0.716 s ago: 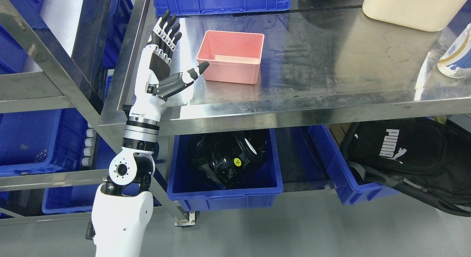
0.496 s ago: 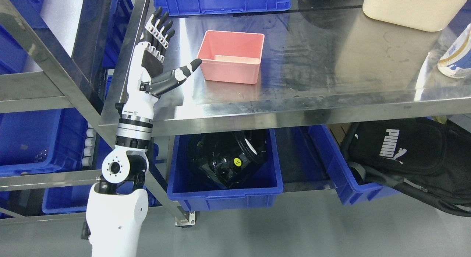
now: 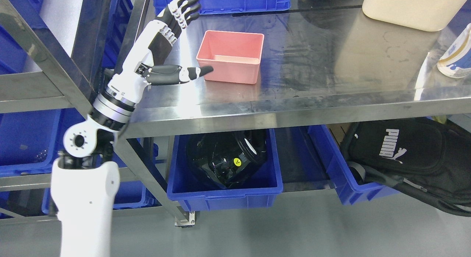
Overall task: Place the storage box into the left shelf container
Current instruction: 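Reach the left hand forward toward the pink box on the shelf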
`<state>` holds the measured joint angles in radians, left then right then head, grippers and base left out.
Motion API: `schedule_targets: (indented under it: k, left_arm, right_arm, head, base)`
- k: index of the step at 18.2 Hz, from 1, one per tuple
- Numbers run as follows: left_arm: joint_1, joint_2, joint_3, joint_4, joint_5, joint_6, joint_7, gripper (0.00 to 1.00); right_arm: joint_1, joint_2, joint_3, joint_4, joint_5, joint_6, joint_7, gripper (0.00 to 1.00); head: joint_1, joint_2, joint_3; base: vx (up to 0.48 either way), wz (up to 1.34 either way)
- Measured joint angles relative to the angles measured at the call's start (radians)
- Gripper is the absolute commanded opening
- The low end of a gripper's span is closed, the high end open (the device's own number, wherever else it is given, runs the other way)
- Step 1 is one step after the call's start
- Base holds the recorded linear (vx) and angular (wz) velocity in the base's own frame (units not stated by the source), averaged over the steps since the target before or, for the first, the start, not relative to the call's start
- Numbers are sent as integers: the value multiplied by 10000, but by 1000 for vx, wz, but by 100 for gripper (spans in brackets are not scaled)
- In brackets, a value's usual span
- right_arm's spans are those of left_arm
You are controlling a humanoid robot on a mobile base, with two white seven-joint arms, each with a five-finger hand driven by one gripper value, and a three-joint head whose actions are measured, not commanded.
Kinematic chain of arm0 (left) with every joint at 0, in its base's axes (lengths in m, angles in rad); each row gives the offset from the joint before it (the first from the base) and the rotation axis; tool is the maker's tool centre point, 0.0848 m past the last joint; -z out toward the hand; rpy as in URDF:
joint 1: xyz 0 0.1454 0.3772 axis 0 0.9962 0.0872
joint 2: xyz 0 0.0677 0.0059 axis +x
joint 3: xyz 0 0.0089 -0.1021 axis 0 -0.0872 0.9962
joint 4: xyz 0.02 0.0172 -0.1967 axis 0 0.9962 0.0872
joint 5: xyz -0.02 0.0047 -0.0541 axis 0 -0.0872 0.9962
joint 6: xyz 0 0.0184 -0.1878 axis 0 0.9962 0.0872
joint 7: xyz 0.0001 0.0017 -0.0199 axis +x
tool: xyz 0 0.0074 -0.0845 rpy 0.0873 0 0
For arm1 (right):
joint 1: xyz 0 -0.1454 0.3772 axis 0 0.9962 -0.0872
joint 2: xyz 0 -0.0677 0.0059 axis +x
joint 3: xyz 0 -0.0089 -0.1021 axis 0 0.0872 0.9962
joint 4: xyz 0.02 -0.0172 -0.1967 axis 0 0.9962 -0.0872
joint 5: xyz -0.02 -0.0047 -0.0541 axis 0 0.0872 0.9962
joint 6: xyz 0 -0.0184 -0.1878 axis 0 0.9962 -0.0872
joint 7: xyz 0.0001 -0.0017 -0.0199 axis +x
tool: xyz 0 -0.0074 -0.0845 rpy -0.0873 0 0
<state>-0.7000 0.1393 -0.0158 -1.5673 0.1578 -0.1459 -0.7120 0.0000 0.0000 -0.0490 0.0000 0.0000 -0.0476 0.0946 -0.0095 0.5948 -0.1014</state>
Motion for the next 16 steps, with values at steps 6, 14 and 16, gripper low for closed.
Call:
schedule_targets:
  k: [6, 14, 16]
  left_arm:
    - [-1411, 1422, -667, 516, -1372, 22, -1992, 100]
    - [-3206, 2032, -2252, 1683, -3694, 26, -3230, 99]
    - [-3573, 1920, -2540, 2103, -4177, 31, -3393, 98]
  right_arm:
    - [0, 0, 0, 0, 0, 4, 0, 100]
    - [0, 0, 0, 0, 0, 24, 0, 100]
    - [0, 0, 0, 0, 0, 25, 0, 100]
  head:
    - [0, 0, 0]
    - [0, 0, 0]
    - [0, 0, 0]
  base:
    - [0, 0]
    - [0, 0]
    - [0, 0]
